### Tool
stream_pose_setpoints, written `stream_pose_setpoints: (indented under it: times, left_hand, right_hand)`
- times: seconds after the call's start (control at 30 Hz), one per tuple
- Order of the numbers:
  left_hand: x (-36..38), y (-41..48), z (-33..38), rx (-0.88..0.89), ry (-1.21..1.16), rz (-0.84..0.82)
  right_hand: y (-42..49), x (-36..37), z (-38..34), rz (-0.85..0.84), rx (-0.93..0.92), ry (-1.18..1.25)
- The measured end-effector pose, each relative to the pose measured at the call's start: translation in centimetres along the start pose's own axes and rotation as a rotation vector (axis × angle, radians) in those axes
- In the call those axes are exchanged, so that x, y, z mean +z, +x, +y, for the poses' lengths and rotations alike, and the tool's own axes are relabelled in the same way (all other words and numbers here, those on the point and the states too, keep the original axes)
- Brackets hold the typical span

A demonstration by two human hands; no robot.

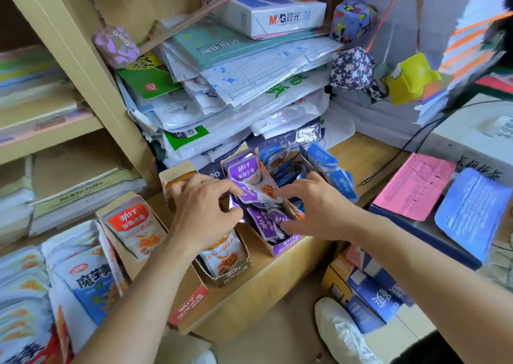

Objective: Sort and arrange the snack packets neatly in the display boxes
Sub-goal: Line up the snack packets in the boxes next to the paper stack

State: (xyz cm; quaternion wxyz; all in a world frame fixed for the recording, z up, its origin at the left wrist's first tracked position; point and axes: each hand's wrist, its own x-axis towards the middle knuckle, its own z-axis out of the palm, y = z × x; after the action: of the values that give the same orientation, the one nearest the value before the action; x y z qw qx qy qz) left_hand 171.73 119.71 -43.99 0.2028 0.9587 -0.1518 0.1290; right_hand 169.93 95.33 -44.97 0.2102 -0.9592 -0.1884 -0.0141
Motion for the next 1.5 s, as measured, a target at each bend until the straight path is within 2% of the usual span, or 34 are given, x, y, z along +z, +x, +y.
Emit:
stream_pose_setpoints:
  times: [0.13, 0.27, 0.37, 0.47, 0.57, 0.63, 0.73, 0.87, 1.0, 1.1, 1.2, 1.33, 1.4, 1.5]
  left_hand:
    - [0.0, -0.1, 0.1, 0.032, -0.024, 0.04]
    - [0.2, 0.0, 0.8, 0.05, -0.069, 0.101]
    - [-0.2, -0.1, 1.0, 0.008, -0.151, 0.085]
    - [-0.7, -0.3, 0.7, -0.063, -0.24, 0.144]
    - [-1.2, -0.3, 0.2, -0.19, -0.311, 0.184]
    - [-1.2, -0.3, -0.1, -0.195, -0.296, 0.182]
    - [-1.1, -0.3, 0.1, -0.179, -0.248, 0.181]
    - [-0.7, -0.2, 0.3, -0.184, -0.203, 0.197]
    - [-0.1, 0.2, 0.3, -0.125, -0.018, 0.191]
    - [0.4, 0.5, 0.9, -0.094, 0.107, 0.12]
    - [0.7, 0.7, 1.0, -0.065, 0.165, 0.026]
    - [0.5, 0.7, 0.7, -0.094, 0.162, 0.094]
    - [0.5, 0.6, 0.8, -0.108, 0.167, 0.096]
    - [0.6, 0.6, 0.8, -0.119, 0.12, 0.095]
  right_hand:
    - [2.1, 0.5, -0.4, 0.163, -0.049, 0.126]
    - [4.0, 2.3, -1.7, 0.134, -0.135, 0.121]
    - [5.3, 2.5, -2.0, 0.105, -0.107, 0.122]
    - [5.9, 0.8, -1.7, 0.058, -0.056, 0.19]
    - [5.7, -1.2, -0.9, 0.134, 0.046, 0.357]
    - [5.6, -2.1, -0.2, 0.253, 0.138, 0.577]
    - [5.5, -2.4, 0.1, 0.316, 0.179, 0.926]
    - [5.8, -2.7, -0.6, 0.358, 0.173, 1.155]
    - [6.3, -2.6, -1.0, 0.363, 0.235, 1.322]
    - [6.3, -2.5, -1.2, 0.374, 0.257, 1.243]
    - [6.1, -2.2, -1.4, 0.414, 0.267, 0.972]
    - [6.1, -1.6, -1.4, 0.455, 0.25, 0.635]
    - [6.0, -1.5, -1.9, 0.435, 0.26, 0.626]
    - [5.8, -1.4, -2.7, 0.319, 0.281, 0.761]
